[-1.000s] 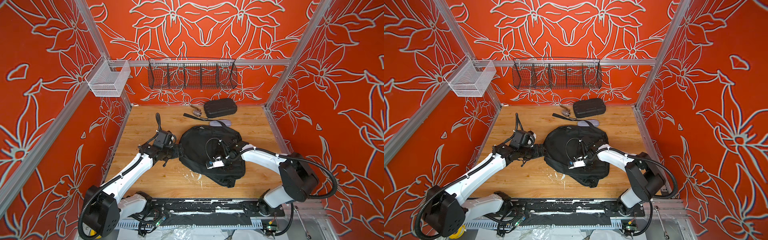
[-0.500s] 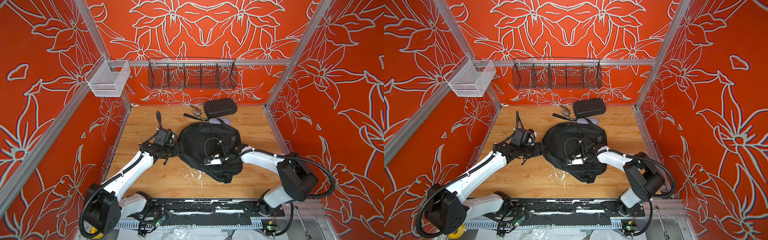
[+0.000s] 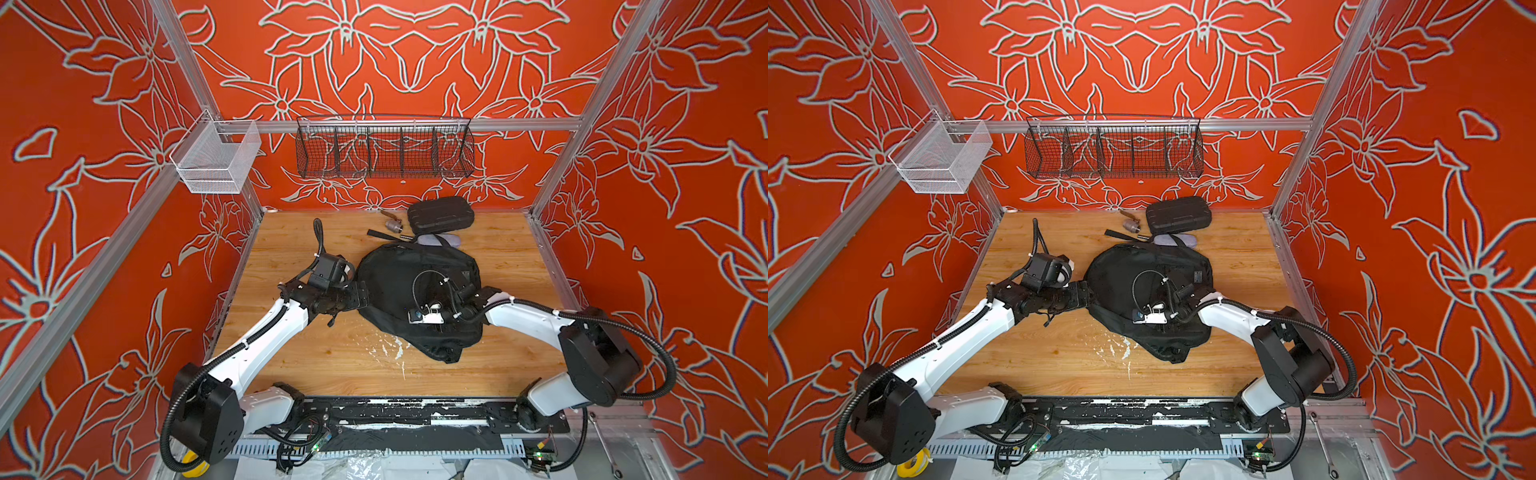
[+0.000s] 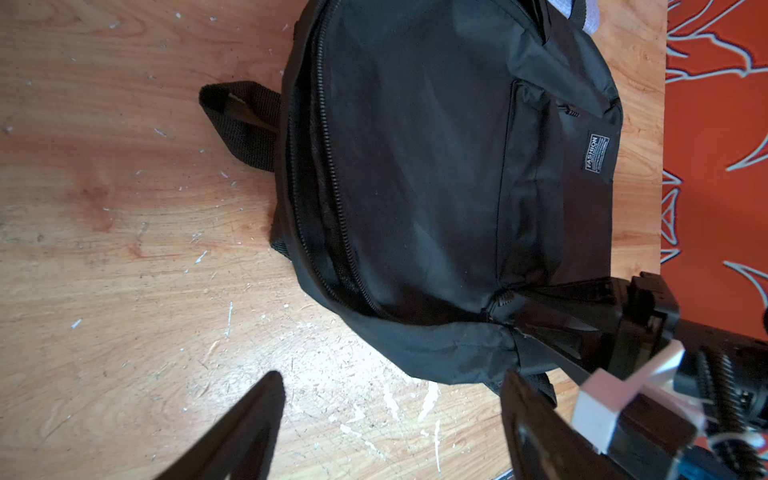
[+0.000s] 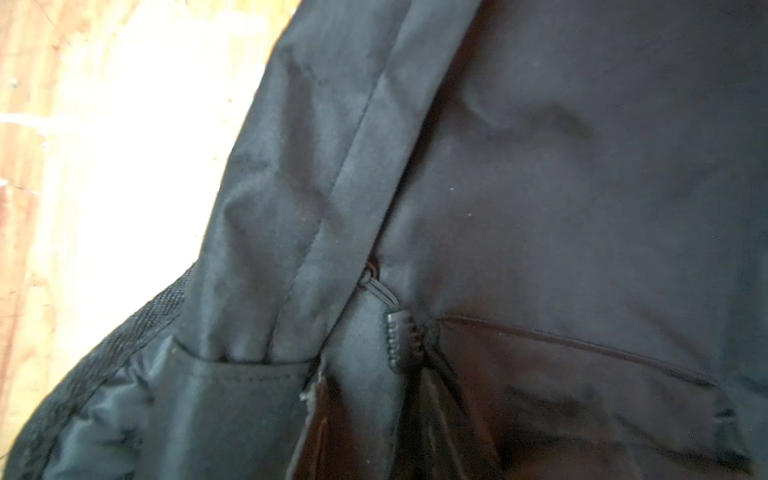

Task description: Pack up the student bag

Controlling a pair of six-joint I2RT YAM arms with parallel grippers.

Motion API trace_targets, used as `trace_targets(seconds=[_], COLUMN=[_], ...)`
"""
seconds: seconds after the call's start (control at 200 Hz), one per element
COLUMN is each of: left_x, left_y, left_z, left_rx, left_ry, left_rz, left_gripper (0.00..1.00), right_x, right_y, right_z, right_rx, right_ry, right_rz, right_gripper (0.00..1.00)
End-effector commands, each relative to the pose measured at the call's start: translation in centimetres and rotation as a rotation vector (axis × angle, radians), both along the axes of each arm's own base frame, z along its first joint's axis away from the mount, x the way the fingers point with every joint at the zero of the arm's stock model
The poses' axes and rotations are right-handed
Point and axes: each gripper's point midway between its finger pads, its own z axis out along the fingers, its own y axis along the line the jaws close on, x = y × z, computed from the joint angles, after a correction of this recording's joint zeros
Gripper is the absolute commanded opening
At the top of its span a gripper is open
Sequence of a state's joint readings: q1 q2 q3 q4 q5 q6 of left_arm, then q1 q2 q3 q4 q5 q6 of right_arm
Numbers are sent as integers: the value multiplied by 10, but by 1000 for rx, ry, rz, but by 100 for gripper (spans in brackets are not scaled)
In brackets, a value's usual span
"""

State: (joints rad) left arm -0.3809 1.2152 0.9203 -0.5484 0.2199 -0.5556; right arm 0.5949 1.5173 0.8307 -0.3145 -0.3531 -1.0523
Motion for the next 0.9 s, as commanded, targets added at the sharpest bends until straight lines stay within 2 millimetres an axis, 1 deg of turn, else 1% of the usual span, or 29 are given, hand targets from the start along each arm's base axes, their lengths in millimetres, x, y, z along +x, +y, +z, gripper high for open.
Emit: trace_targets(seconds=[0.0, 0.2, 0.295, 0.46, 0.63, 0.771, 0.896], left_x=[0, -1, -1, -2, -3, -3, -1], left_y=[1, 1, 2, 3, 7, 9, 8], left_z=[4, 2, 2, 2, 2, 5, 8], left_rx=[18, 18, 20, 22, 36, 40, 35], left_ry=[-5, 1, 0, -3, -1, -13, -24], left_rz=[-6, -4, 1, 7, 16, 25, 23], left_gripper=[81, 81, 81, 81, 81, 81, 82], right_x=[2, 7, 7, 12, 16, 11, 10], right_y=[11, 18, 22, 17, 17, 16, 14], right_z=[15, 15, 14, -3, -12, -21, -30], right_rx=[52, 65, 71, 2, -25, -41, -71], right_ry=[2, 15, 26, 34, 36, 71, 93], right_rz=[56, 61, 69, 84, 101, 119, 128], right_gripper=[38, 37, 39, 38, 35, 34, 36])
